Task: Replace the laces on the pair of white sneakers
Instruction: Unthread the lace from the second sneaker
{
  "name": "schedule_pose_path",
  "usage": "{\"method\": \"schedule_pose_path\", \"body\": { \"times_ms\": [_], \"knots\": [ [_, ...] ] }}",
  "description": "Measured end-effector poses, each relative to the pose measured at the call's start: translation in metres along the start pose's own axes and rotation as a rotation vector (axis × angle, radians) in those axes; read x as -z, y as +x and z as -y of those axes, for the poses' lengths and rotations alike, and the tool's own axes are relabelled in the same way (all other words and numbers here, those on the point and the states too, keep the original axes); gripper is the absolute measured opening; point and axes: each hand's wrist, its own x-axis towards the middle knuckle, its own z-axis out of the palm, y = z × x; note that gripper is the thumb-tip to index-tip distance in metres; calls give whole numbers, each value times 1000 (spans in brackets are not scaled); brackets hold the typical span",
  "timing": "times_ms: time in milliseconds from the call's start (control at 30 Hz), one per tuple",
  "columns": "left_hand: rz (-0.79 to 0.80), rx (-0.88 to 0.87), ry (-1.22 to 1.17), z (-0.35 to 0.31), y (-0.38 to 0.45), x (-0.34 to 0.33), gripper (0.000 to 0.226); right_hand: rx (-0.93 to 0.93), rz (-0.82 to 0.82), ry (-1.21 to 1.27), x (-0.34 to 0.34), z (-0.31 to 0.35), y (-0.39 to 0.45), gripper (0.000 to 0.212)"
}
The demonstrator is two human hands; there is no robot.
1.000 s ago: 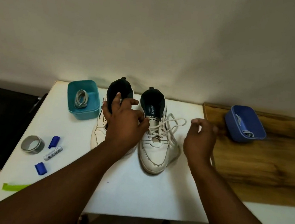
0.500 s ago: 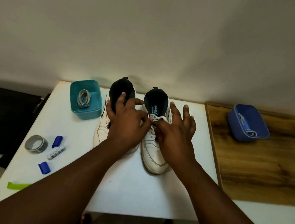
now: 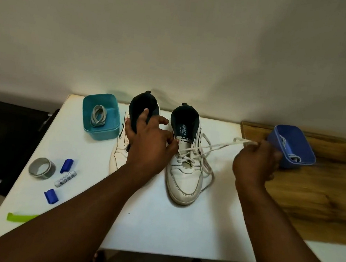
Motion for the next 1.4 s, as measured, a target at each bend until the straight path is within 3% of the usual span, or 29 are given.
{"method": "schedule_pose_path", "body": {
  "times_ms": [33, 67, 133, 200, 233, 300, 367, 433, 500, 600, 667, 800, 967, 1067, 1167, 1267, 1333, 1400],
  "knots": [
    [-2, 0, -3, 0, 0, -1, 25, -92, 6, 49, -1, -2, 1, 14],
    [-5, 1, -5, 0, 0, -1, 25, -57, -6, 86, -2, -3, -4, 14],
    [-9, 2, -1, 0, 0, -2, 26, 366, 6, 124, -9, -2, -23, 19],
    [-5, 5, 1, 0, 1, -3, 27, 801, 192, -15, -16, 6, -44, 25],
    [-3, 7, 1, 1, 1, -3, 27, 931, 276, -143, -22, 9, -53, 26],
    [-4, 3, -8, 3, 0, -3, 27, 983, 362, -311, -31, 8, -68, 23],
    [-4, 1, -19, 5, 1, -2, 26, 926, 353, -276, -31, 7, -68, 18],
    [-5, 9, -18, 4, 1, -2, 26, 860, 191, -210, -28, 1, -51, 15],
    [-3, 22, -16, 1, 2, -1, 26, 607, 68, -78, -16, -1, -27, 15],
    [7, 32, -8, -2, 1, 0, 26, 148, 80, 99, -10, 0, -14, 20],
    [14, 33, 4, -2, 1, 0, 27, -6, 96, 148, -11, 0, -14, 22],
    [9, 40, 36, -2, 0, -1, 27, -247, 109, 463, -4, -6, 1, 32],
    [-9, 64, 36, 0, 0, 0, 25, -341, 144, 448, -5, -10, 5, 25],
    [-58, 41, 76, -6, -5, -2, 23, -136, 165, 253, -17, -1, -15, 33],
    [-60, -32, 126, -12, -10, -4, 38, 398, 295, 248, -17, 4, -36, 46],
    [3, -158, 221, -16, -11, -3, 37, 875, 376, -138, -19, 7, -47, 60],
    [71, -166, 244, -16, -12, -2, 38, 939, 414, -317, -22, 4, -49, 58],
    [102, -149, 238, -15, -11, -2, 30, 916, 456, -270, -23, 1, -48, 51]
  ]
}}
